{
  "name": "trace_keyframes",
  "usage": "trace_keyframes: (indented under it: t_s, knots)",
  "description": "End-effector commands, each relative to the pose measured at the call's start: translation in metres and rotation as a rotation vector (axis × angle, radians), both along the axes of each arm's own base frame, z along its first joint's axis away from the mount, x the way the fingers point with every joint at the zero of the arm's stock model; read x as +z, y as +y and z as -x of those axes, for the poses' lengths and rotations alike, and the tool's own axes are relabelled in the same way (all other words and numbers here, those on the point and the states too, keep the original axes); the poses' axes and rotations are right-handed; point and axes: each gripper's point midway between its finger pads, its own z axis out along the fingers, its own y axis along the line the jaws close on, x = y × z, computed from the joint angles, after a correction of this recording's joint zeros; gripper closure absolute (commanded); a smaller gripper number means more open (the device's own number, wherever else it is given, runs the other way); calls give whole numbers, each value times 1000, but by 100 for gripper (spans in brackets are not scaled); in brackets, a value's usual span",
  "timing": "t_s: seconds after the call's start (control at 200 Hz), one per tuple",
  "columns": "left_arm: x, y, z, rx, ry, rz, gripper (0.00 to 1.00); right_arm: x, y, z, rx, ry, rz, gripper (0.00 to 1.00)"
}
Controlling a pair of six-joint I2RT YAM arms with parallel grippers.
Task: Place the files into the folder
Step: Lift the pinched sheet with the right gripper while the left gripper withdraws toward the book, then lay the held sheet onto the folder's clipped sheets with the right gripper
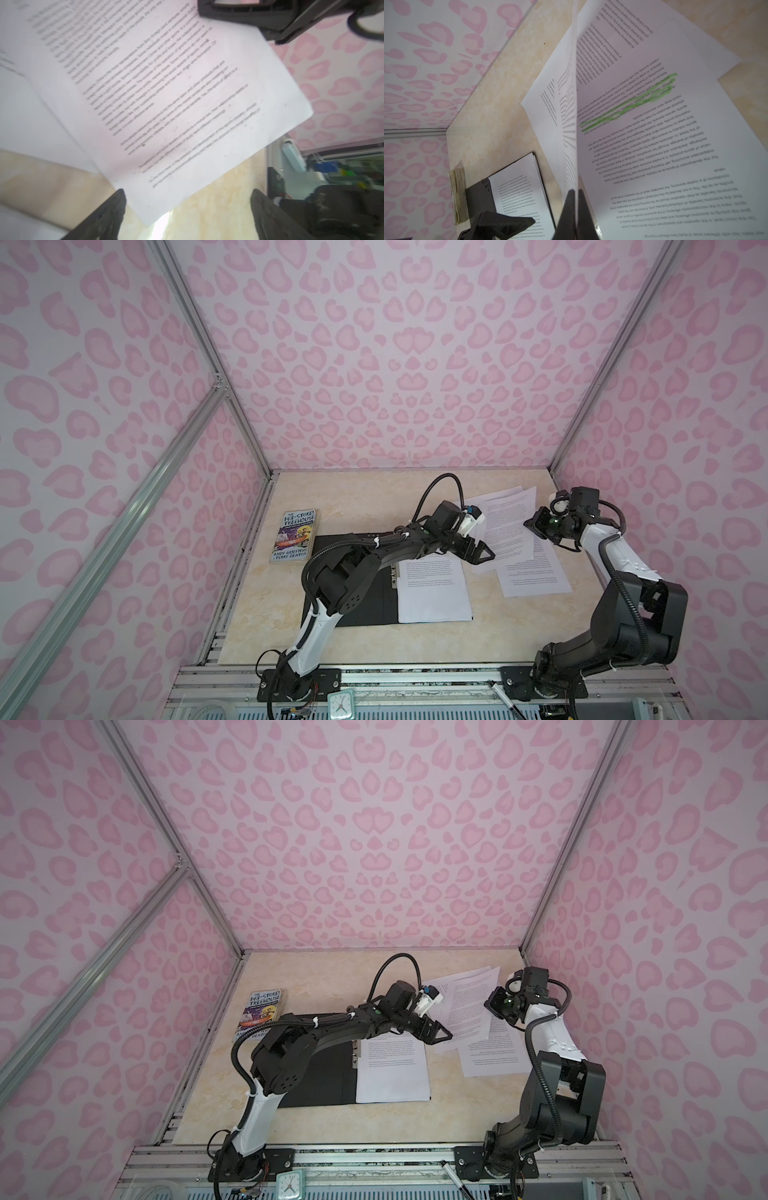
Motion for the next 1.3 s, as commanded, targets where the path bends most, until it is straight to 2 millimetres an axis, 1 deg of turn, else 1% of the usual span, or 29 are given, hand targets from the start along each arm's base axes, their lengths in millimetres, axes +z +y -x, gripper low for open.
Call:
trace_keyframes:
  t_s: [0.0, 0.015, 0.11, 0.15, 0.25, 0.295, 0.355, 0.41, 0.465, 0.47, 0.53, 0.555, 0.585, 0.615, 0.665, 0.735, 0.81, 0.865, 0.91, 0.95, 0.965, 1.0, 1.045, 1.05, 1.08, 1.15, 1.17, 1.22, 1.295]
  knots:
    - [322, 81, 37, 139, -759, 622, 3, 7, 6, -4, 4, -20, -1, 100]
    - [327, 87, 40, 153, -789, 648, 3, 8, 7, -5, 6, -23, -1, 100]
    - [335, 114, 54, 192, -932, 734, 3, 9, 15, -8, 24, -26, -2, 100]
    - [338, 120, 56, 211, -975, 743, 3, 10, 18, -10, 30, -25, -3, 100]
    - [336, 130, 56, 257, -1036, 723, 3, 13, 25, -12, 42, -33, -8, 100]
    - [333, 136, 50, 305, -1044, 697, 3, 17, 28, -11, 49, -36, 1, 100]
    - [327, 149, 33, 427, -1028, 641, 3, 26, 34, -11, 66, -50, 25, 100]
    - [316, 166, 15, 565, -976, 575, 3, 40, 42, -10, 84, -72, 63, 100]
    - [301, 191, -12, 775, -868, 488, 3, 57, 53, -9, 103, -106, 91, 100]
    - [302, 195, -13, 796, -860, 486, 3, 58, 55, -9, 106, -110, 92, 100]
    - [276, 227, -37, 1001, -719, 350, 3, 82, 76, -8, 144, -166, 99, 100]
    - [266, 238, -41, 1057, -664, 306, 3, 93, 85, -8, 159, -189, 98, 100]
    - [256, 247, -43, 1070, -615, 271, 3, 107, 98, -7, 179, -219, 92, 100]
    - [249, 255, -42, 1072, -580, 250, 3, 120, 111, -6, 196, -247, 83, 100]
    - [235, 271, -40, 1096, -526, 207, 3, 140, 139, -2, 236, -292, 53, 100]
    - [219, 297, -37, 1141, -455, 155, 3, 162, 192, 7, 325, -346, 9, 100]
    - [204, 324, -30, 1182, -409, 86, 3, 180, 247, 23, 425, -380, -52, 100]
    - [196, 340, -23, 1197, -409, 40, 3, 194, 277, 34, 474, -407, -146, 100]
    - [190, 350, -15, 1193, -425, -2, 3, 205, 290, 38, 493, -447, -228, 100]
    - [185, 356, -8, 1179, -444, -38, 3, 203, 290, 39, 482, -438, -274, 100]
    - [182, 359, -5, 1174, -448, -56, 3, 202, 286, 37, 469, -438, -281, 100]
    - [178, 365, 2, 1165, -455, -86, 3, 192, 273, 33, 428, -423, -277, 100]
    - [173, 370, 10, 1152, -458, -117, 3, 167, 248, 26, 352, -382, -261, 100]
    - [173, 371, 11, 1150, -459, -118, 3, 167, 246, 26, 345, -382, -263, 100]
    - [170, 374, 17, 1141, -459, -131, 3, 148, 230, 24, 302, -353, -277, 100]
    - [165, 379, 29, 1119, -457, -141, 3, 107, 208, 27, 237, -299, -315, 100]
    - [164, 380, 31, 1112, -457, -139, 3, 96, 204, 29, 228, -284, -309, 100]
    - [160, 380, 37, 1094, -451, -130, 3, 70, 207, 37, 234, -251, -272, 100]
    - [150, 379, 41, 1080, -443, -125, 3, 32, 222, 50, 286, -201, -221, 100]
